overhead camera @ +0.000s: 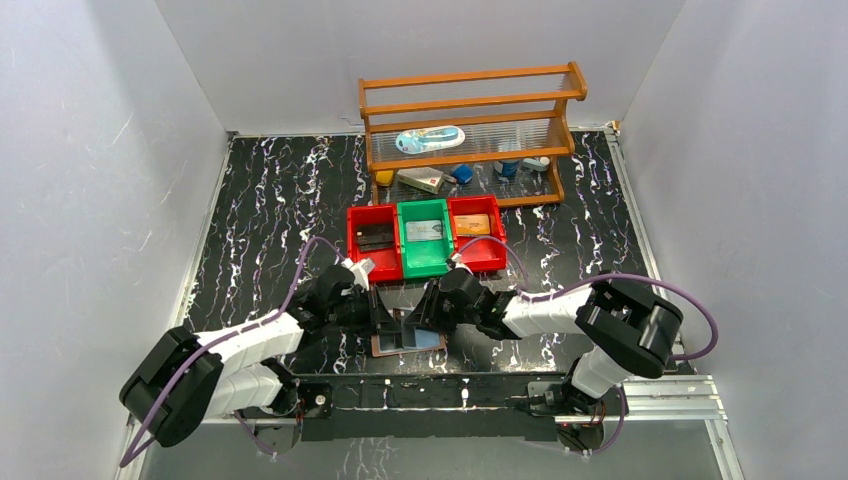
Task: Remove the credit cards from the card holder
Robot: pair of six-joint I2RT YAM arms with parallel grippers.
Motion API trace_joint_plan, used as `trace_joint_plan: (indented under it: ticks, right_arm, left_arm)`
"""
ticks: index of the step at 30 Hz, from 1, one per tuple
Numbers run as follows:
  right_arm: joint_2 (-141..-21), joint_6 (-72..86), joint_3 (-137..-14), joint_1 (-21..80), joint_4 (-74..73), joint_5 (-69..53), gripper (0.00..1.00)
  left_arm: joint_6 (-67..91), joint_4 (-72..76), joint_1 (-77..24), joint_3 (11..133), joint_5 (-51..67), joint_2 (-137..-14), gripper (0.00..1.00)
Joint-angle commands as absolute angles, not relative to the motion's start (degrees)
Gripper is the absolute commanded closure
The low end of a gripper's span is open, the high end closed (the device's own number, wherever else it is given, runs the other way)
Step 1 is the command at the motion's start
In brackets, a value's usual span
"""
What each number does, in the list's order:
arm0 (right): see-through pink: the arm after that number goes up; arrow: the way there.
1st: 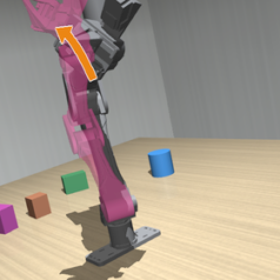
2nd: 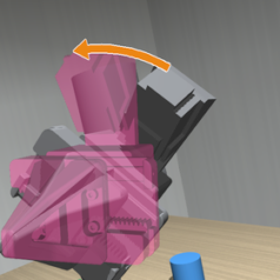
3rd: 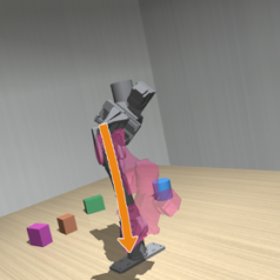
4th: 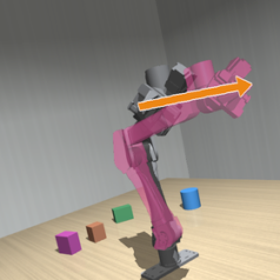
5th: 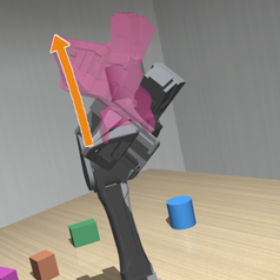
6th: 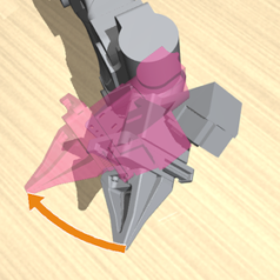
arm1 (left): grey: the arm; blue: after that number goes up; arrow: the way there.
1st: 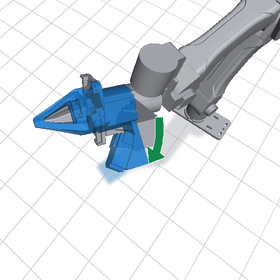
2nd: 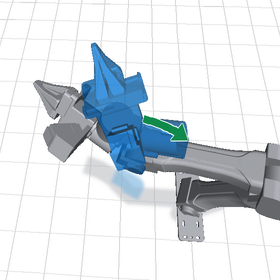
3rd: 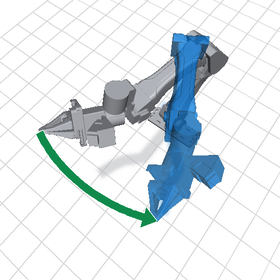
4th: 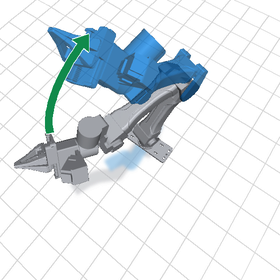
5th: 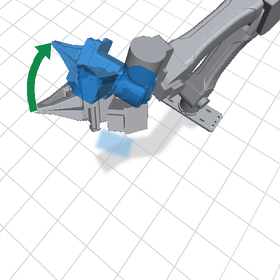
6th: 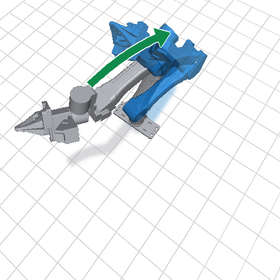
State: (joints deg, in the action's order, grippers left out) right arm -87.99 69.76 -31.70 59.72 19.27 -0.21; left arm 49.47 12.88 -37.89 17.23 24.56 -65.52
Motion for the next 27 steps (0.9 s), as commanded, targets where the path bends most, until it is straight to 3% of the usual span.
trace_joint_plan:
  ticks: [1, 6, 15, 22, 27]
  right_arm:
    - [-88.3, 69.1, -31.2, 59.8, 13.0, 2.3, 0.54]
    - [-85.9, 67.8, -30.4, 59.8, 15.5, 1.7, 0.54]
    - [-81.7, 61.5, -32.5, 59.8, 21.5, -1.5, 0.52]
    - [-87.6, 63.3, -33.3, 59.8, 21.1, -2.9, 0.51]
    - [-91.8, 66.1, -32.3, 59.8, 24.5, -4.8, 0.53]
  left_arm:
    - [47.2, 8.8, -38.0, 18.9, 23.6, -62.8, 0.94]
    - [46.6, 7.4, -38.0, 19.3, 22.9, -62.1, 1.0]
    - [46.8, 8.3, -38.0, 19.5, 23.7, -63.3, 1.0]
    - [46.9, 8.4, -38.0, 19.5, 23.7, -63.3, 0.98]
    - [47.6, 10.6, -38.0, 18.9, 24.7, -63.6, 0.91]
